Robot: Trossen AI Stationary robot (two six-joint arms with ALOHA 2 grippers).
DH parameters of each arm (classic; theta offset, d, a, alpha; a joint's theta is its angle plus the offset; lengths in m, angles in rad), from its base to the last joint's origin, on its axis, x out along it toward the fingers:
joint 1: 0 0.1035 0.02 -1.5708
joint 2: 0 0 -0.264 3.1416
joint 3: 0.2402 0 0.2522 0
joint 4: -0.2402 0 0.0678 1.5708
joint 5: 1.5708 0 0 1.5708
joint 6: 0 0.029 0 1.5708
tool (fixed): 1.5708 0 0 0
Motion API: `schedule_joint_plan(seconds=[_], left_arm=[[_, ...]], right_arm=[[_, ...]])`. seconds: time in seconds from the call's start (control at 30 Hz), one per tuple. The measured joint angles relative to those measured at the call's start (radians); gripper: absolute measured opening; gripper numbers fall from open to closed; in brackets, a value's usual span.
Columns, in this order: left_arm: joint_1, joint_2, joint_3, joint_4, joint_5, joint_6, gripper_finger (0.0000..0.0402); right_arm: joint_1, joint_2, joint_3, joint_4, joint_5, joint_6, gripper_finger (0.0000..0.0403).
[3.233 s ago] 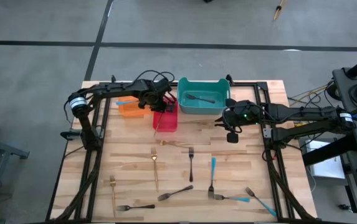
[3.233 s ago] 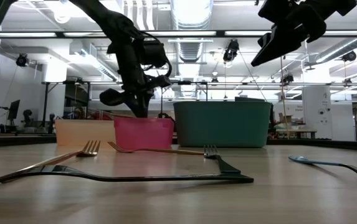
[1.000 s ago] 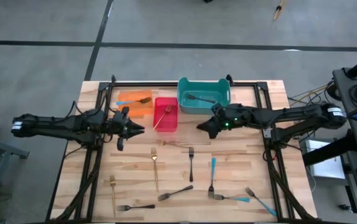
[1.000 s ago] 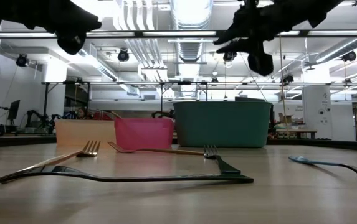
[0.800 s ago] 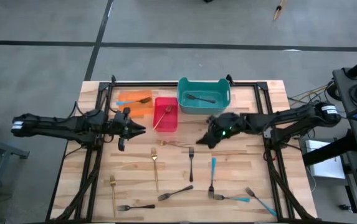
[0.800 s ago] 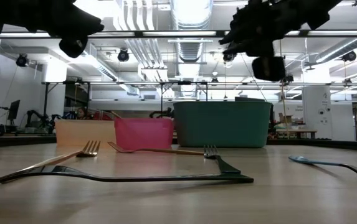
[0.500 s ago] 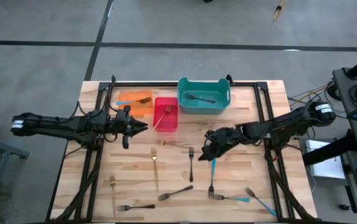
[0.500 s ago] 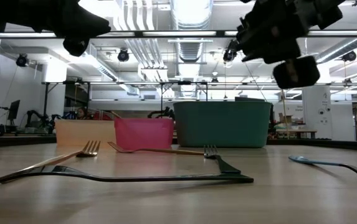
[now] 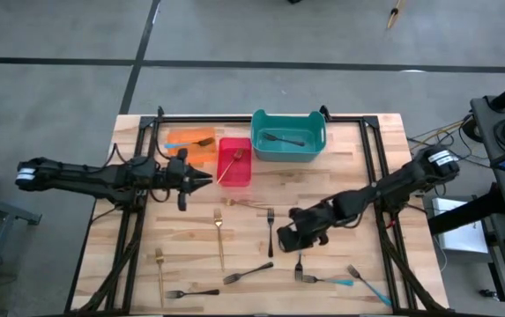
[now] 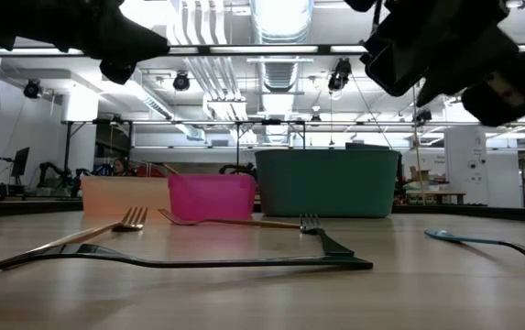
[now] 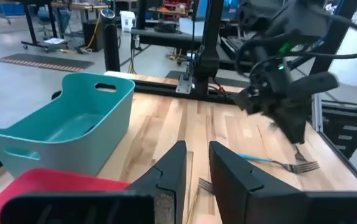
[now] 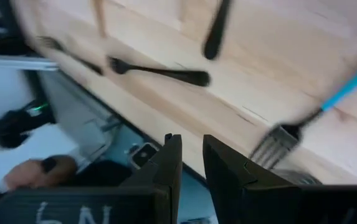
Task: Sort silverware by color (type)
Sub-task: Put the black fork into the green bin
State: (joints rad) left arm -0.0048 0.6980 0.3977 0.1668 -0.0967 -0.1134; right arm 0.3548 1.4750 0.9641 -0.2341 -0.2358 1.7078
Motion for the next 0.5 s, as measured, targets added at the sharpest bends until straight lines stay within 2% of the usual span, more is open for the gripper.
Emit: schedule_joint_plan(seconds=[0.33,0.5], left_arm=[[0.0,0.012,0.0,0.015,0.0,0.022,0.0052],[0.0,0.013,0.0,0.015,0.0,0.023,0.0052]], right_arm=[[0.0,0.198,0.392,-0.44,0.002,-0.132,0.0056],[0.001,0.299,0.511,-0.539,0.001,-0.161,0.0056]])
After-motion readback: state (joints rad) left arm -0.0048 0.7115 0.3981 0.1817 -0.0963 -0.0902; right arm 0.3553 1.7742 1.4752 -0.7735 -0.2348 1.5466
